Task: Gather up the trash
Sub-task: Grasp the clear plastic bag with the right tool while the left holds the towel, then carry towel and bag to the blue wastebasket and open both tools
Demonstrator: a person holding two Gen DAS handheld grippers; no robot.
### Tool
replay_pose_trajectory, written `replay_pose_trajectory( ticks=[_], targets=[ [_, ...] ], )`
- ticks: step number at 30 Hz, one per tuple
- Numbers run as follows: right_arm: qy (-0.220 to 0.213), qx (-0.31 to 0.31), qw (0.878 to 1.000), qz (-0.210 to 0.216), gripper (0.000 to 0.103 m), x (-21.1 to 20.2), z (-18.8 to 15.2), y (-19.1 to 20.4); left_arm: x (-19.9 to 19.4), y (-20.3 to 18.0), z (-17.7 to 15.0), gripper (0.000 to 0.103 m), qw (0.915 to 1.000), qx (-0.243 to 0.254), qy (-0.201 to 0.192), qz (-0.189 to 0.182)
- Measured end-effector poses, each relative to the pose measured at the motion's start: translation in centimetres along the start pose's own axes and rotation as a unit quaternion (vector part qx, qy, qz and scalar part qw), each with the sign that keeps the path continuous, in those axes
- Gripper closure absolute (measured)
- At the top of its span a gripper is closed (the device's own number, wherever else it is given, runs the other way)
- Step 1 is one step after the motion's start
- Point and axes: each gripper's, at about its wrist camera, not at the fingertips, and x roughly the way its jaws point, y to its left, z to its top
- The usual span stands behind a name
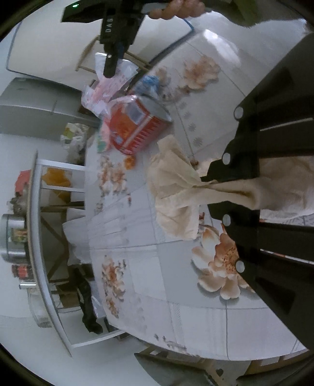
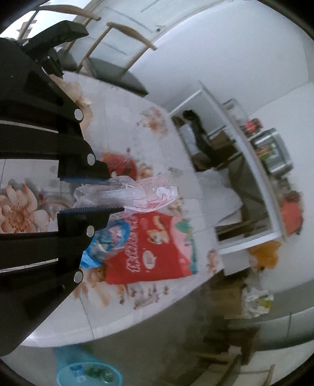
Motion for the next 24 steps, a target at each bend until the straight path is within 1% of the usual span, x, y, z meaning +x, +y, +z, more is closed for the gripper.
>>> replay_pose_trajectory(
  ticks=[6,10,13,15,17,20,22,23,24],
  targets=[
    [-0.06,0.02,0.997,0.049,0.089,-4.3,1.5,-0.1,-3.9,-0.4,1.5,0.095,0.9984,-0.002,-0.053,-0.02],
    [-0.089,0.035,0.992,0.078,0.09,-7.2,1.7,-0.9,-6.3,-1.5,2.7,0.095,0.9956,0.001,-0.082,-0.046],
    [-0.112,0.044,0.989,0.089,0.09,-9.6,1.4,-1.8,-7.5,-3.0,3.6,0.095,0.9931,0.012,-0.095,-0.067],
    [-0.127,0.047,0.987,0.082,0.09,-11.1,1.2,-2.5,-8.1,-4.6,4.6,0.095,0.9906,0.025,-0.103,-0.086],
    [-0.145,0.055,0.986,0.069,0.09,-13.0,0.8,-3.8,-8.5,-6.5,5.6,0.095,0.9869,0.037,-0.109,-0.112],
    [-0.171,0.074,0.982,0.034,0.09,-15.9,-0.1,-6.4,-8.5,-9.5,7.3,0.095,0.98,0.054,-0.109,-0.157],
    [-0.188,0.089,0.978,0.004,0.09,-18.0,-0.8,-8.5,-8.0,-12.6,8.6,0.095,0.9727,0.074,-0.106,-0.193],
    [-0.2,0.102,0.974,-0.02,0.09,-19.5,-1.4,-10.0,-7.7,-14.7,9.4,0.095,0.9673,0.088,-0.103,-0.214],
    [-0.206,0.11,0.972,-0.033,0.09,-20.2,-1.7,-11.0,-7.4,-16.3,10.0,0.095,0.9632,0.098,-0.101,-0.229]
  ],
)
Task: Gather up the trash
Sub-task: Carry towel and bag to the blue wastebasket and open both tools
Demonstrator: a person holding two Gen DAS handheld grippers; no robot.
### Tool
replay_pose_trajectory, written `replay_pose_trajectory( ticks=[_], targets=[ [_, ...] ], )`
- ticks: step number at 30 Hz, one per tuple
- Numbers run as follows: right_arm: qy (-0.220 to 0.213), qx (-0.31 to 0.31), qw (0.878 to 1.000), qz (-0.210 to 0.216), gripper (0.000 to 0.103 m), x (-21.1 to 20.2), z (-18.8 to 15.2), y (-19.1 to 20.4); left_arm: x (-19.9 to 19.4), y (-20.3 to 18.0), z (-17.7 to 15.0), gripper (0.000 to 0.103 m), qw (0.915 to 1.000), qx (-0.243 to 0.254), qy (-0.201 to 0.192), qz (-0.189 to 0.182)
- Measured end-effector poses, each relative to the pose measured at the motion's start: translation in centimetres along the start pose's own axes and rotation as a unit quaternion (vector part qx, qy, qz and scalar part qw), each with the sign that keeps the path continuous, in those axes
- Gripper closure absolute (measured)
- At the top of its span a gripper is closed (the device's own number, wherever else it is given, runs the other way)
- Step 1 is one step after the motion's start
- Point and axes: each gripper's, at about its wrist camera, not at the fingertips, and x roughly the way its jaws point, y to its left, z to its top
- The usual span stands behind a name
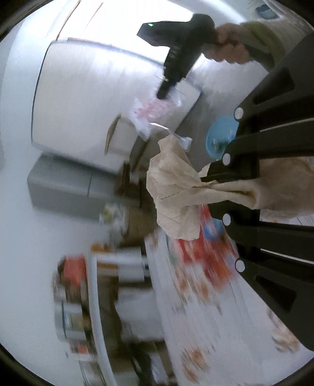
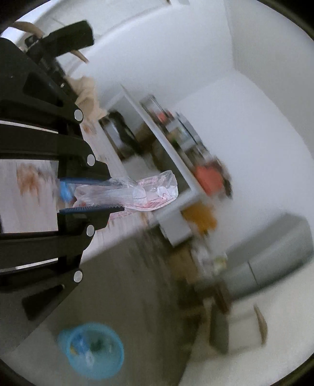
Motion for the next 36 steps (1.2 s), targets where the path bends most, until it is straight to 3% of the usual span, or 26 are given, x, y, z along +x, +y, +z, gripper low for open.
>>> replay_pose_trajectory(
  ticks=[5,9,13,17,22,23,24,25,26,27,28,32,36],
  targets=[
    [-0.036,0.051,0.994,-0.092,0.089,-4.5,0.5,-7.6,7.7,-6.7,2.9,0.095,0.9939,0.04,0.046,-0.092],
    [-0.032,0.101,0.985,-0.134,0.089,-5.3,-0.1,-13.3,17.0,-13.1,3.2,0.095,0.9792,0.064,0.122,-0.149],
    [-0.006,0.156,0.973,-0.172,0.089,-4.0,-1.0,-19.4,25.4,-16.7,1.8,0.095,0.9663,0.063,0.191,-0.16],
    [0.029,0.201,0.959,-0.198,0.089,-1.3,-1.9,-25.8,34.4,-19.8,-0.2,0.094,0.9544,0.068,0.251,-0.146],
    [0.045,0.249,0.944,-0.21,0.088,1.8,-2.8,-31.6,42.3,-21.6,-1.4,0.091,0.9449,0.064,0.293,-0.131],
    [0.044,0.257,0.942,-0.212,0.087,2.5,-2.7,-32.6,44.3,-22.0,-1.4,0.088,0.9454,0.06,0.296,-0.122],
    [0.041,0.265,0.939,-0.215,0.081,2.8,-2.7,-33.4,45.5,-22.4,-1.4,0.071,0.9466,0.055,0.296,-0.115],
    [0.041,0.272,0.936,-0.222,0.076,3.4,-2.6,-34.4,46.9,-22.5,-1.3,0.04,0.9481,0.049,0.296,-0.104],
    [0.05,0.274,0.932,-0.232,0.071,4.3,-2.9,-35.7,47.8,-22.8,-1.3,0.027,0.9492,0.045,0.297,-0.094],
    [0.061,0.282,0.927,-0.239,0.057,5.0,-3.3,-36.9,48.8,-22.6,-1.2,0.022,0.9524,0.037,0.291,-0.082],
    [0.072,0.299,0.92,-0.243,0.048,6.1,-4.1,-38.3,49.4,-22.4,-1.3,0.022,0.9543,0.026,0.287,-0.08],
    [0.099,0.328,0.905,-0.253,0.048,7.3,-6.2,-40.4,50.0,-21.9,-2.1,0.021,0.9432,0.008,0.315,-0.105],
    [0.091,0.333,0.903,-0.255,0.046,6.4,-7.4,-40.1,48.4,-21.4,-1.4,0.019,0.9477,0.021,0.298,-0.113]
  ],
)
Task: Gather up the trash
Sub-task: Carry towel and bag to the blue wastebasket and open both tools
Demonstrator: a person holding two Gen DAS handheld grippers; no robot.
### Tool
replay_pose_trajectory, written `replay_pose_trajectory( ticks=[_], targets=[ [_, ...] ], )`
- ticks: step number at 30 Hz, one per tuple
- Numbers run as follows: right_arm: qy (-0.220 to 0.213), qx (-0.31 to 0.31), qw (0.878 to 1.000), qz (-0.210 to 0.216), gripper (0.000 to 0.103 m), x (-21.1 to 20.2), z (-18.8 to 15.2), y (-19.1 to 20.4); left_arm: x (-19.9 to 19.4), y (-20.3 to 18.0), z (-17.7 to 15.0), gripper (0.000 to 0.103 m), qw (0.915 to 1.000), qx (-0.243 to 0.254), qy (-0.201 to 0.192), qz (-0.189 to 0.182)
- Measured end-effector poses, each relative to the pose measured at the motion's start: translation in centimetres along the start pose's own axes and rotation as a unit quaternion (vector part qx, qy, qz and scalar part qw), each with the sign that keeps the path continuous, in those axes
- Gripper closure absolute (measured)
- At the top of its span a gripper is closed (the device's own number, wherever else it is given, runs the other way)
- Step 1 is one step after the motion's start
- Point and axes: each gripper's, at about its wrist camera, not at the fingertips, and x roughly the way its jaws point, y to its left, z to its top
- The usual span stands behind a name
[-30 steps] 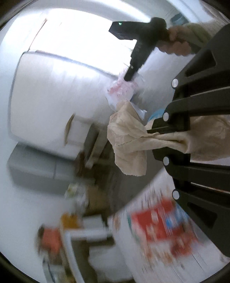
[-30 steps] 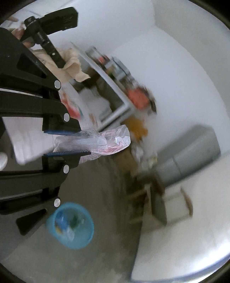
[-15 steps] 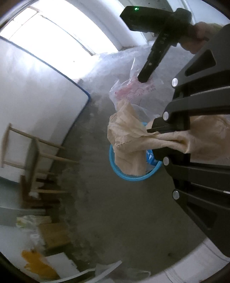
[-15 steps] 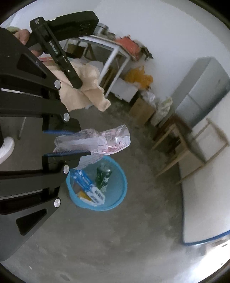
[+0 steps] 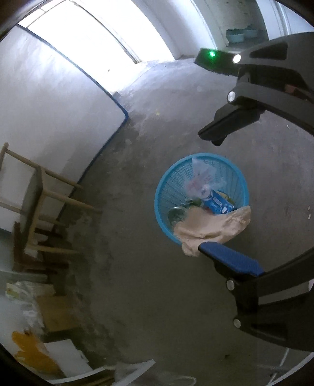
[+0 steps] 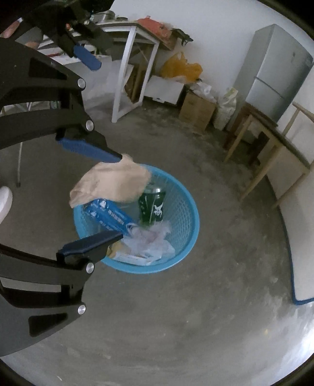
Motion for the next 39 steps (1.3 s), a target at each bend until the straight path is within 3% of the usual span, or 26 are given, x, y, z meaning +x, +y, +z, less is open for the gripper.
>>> replay_pose_trajectory(
  ticks=[7,11,17,20,22,24,28,32,33,39],
  targets=[
    [-0.018,-0.02,1.0,0.01,0.042,-2.3,-1.4,0.7,-6.0,0.8,0.1,0.018,0.997,-0.037,-0.037,-0.057],
    [-0.021,-0.083,0.996,0.017,0.042,-3.2,-2.3,3.0,-12.1,1.2,-1.2,0.018,0.9948,-0.038,-0.054,-0.078],
    [0.003,-0.161,0.986,0.049,0.047,-3.0,-4.2,7.9,-24.1,3.6,-5.9,0.007,0.9917,-0.011,-0.114,-0.06],
    [0.031,-0.185,0.981,0.048,0.061,-0.6,-4.5,9.6,-29.6,5.8,-9.4,0.006,0.9878,-0.01,-0.15,-0.041],
    [0.071,-0.193,0.978,0.036,0.077,2.9,-4.8,10.6,-33.9,8.3,-13.1,0.006,0.9845,-0.02,-0.174,-0.011],
    [0.107,-0.199,0.974,0.021,0.087,6.2,-5.2,11.0,-36.7,10.6,-16.0,0.006,0.9803,-0.041,-0.193,0.012],
    [0.154,-0.237,0.957,-0.057,0.089,14.4,-5.9,11.5,-42.1,15.7,-22.8,0.006,0.9665,-0.107,-0.223,0.07],
    [0.173,-0.255,0.944,-0.117,0.091,18.8,-5.9,10.4,-46.4,19.9,-28.8,0.006,0.945,-0.185,-0.24,0.124],
    [0.17,-0.251,0.944,-0.128,0.092,19.3,-5.5,9.8,-47.5,21.0,-30.6,0.006,0.9359,-0.208,-0.247,0.14],
    [0.184,-0.148,0.964,-0.123,0.103,21.0,-3.3,4.1,-50.3,24.7,-35.2,0.006,0.9023,-0.281,-0.272,0.182]
  ],
)
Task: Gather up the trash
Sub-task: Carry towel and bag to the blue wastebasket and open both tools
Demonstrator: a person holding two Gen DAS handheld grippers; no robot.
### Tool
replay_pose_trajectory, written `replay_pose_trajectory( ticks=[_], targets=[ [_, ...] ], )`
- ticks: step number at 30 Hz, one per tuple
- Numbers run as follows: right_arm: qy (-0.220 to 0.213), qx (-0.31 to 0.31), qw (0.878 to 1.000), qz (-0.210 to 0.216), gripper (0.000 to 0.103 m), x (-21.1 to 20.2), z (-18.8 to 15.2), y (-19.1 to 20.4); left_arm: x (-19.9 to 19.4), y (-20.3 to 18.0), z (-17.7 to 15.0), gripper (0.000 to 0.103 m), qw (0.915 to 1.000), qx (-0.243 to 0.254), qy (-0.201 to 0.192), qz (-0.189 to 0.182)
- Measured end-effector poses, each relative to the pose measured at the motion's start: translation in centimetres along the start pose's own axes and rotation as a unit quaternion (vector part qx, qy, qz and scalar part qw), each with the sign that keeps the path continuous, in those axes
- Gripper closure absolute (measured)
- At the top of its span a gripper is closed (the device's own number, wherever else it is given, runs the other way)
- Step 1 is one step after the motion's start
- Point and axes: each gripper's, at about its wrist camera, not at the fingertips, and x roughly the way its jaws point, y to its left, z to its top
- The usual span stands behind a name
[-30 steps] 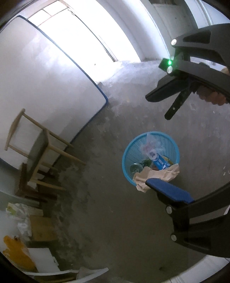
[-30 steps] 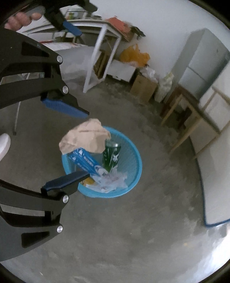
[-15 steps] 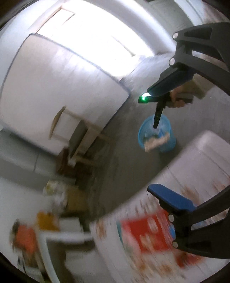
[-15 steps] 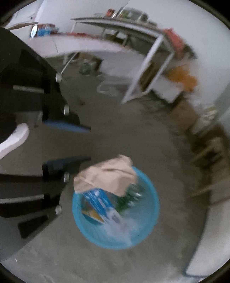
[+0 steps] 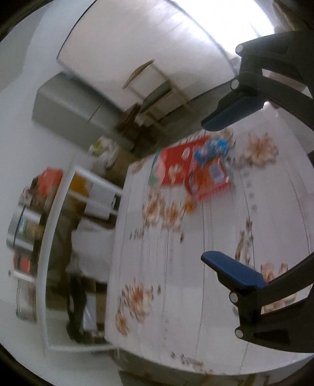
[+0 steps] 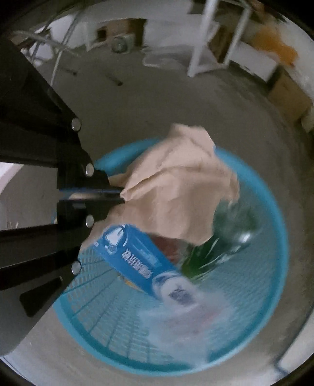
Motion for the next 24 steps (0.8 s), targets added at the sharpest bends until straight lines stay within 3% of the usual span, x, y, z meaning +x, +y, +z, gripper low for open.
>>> replay_pose_trajectory(
  ticks=[8,11,14,15,18,21,24],
  targets=[
    [0.003,0.014,0.999,-0.03,0.103,2.8,1.3,0.6,1.0,2.8,-0.1,0.006,0.9991,-0.027,0.008,0.032],
    [0.021,0.048,0.998,-0.036,0.1,4.3,1.7,-0.1,1.5,3.0,-0.5,0.006,0.9987,-0.03,0.017,0.037],
    [0.031,0.05,0.997,-0.04,0.083,3.9,2.0,-0.2,1.6,3.3,-0.7,0.006,0.9985,-0.024,0.018,0.045],
    [0.031,0.045,0.998,-0.039,0.069,3.3,2.1,-0.1,1.6,3.4,-0.6,0.006,0.9986,-0.023,0.017,0.045],
    [0.009,0.029,0.999,-0.035,0.04,-0.6,1.2,0.2,1.6,3.6,-0.7,0.006,0.9987,-0.026,0.018,0.04],
    [0.0,0.008,1.0,-0.003,0.035,-4.9,-0.9,0.0,1.8,3.9,-1.0,0.006,0.9991,-0.029,0.018,0.027],
    [-0.008,-0.008,1.0,0.0,0.032,-9.2,-3.3,-0.7,2.0,4.0,-1.4,0.006,0.9993,-0.027,0.022,0.014]
  ],
)
